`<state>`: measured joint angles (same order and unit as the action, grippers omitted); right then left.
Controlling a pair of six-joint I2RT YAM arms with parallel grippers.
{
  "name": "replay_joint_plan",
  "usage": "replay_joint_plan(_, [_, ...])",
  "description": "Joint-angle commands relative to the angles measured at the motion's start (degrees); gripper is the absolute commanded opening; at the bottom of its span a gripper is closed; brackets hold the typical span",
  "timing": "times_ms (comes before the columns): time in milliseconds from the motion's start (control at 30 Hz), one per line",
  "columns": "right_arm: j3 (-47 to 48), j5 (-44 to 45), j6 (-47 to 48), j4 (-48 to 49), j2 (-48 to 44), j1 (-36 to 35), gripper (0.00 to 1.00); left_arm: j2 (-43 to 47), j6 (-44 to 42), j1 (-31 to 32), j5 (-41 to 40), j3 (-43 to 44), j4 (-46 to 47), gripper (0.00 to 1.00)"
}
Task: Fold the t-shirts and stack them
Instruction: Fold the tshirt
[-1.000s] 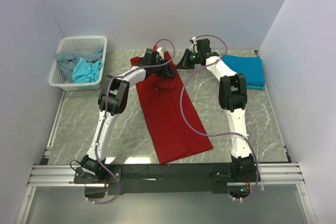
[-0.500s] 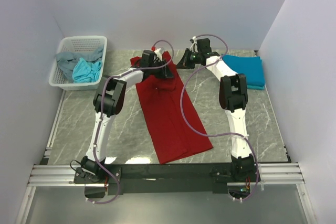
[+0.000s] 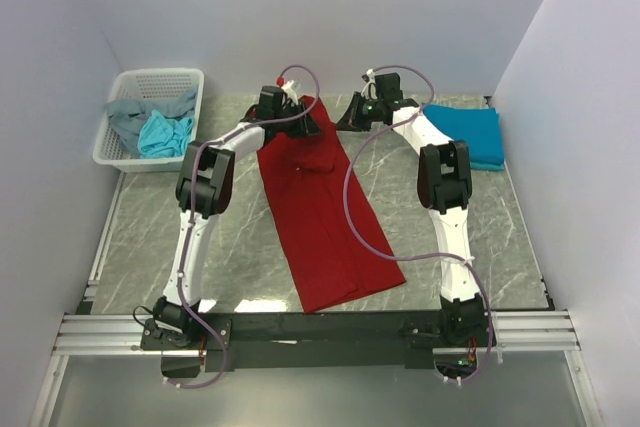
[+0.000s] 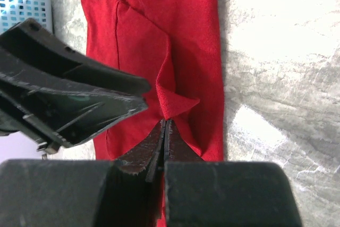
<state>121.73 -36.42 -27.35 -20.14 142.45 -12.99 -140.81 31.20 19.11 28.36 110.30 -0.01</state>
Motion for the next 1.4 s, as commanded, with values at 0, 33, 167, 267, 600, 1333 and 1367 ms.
replay_joint_plan(0, [2.28, 0.39, 0.64, 1.16, -4.38, -0.8, 0.0, -2.27, 1.31, 0.57, 2.4, 3.34, 0.8, 0.33])
replay_joint_plan(33, [2.63, 0.39, 0.72, 0.98, -4.38, -0.98, 0.0, -2.53, 1.49, 0.57, 2.84, 3.52, 1.24, 0.32])
replay_joint_plan(167, [3.42, 0.48, 0.64, 0.72, -3.94, -1.07, 0.0, -3.41, 2.46, 0.66, 4.51, 3.61, 3.0, 0.32])
replay_joint_plan(267, [3.95, 0.65, 0.81, 0.28, -3.76, -1.42, 0.0, -4.38, 2.9, 0.66, 5.3, 4.83, 2.83, 0.32])
replay_joint_plan(600, [5.09, 2.32, 2.57, -1.21, -3.5, -3.97, 0.0, -5.53, 2.2, 0.58, 3.73, 6.6, 0.27, 0.32])
replay_joint_plan(1333, [6.41, 11.19, 10.21, -4.73, -2.18, -12.4, 0.02, 37.34, -9.22, -7.34, -13.85, -29.34, 0.19, 0.36])
replay_joint_plan(1367, [6.93, 11.72, 10.74, -5.43, -1.66, -13.97, 0.06, 38.76, -9.66, -7.34, -14.21, -30.05, 0.19, 0.36])
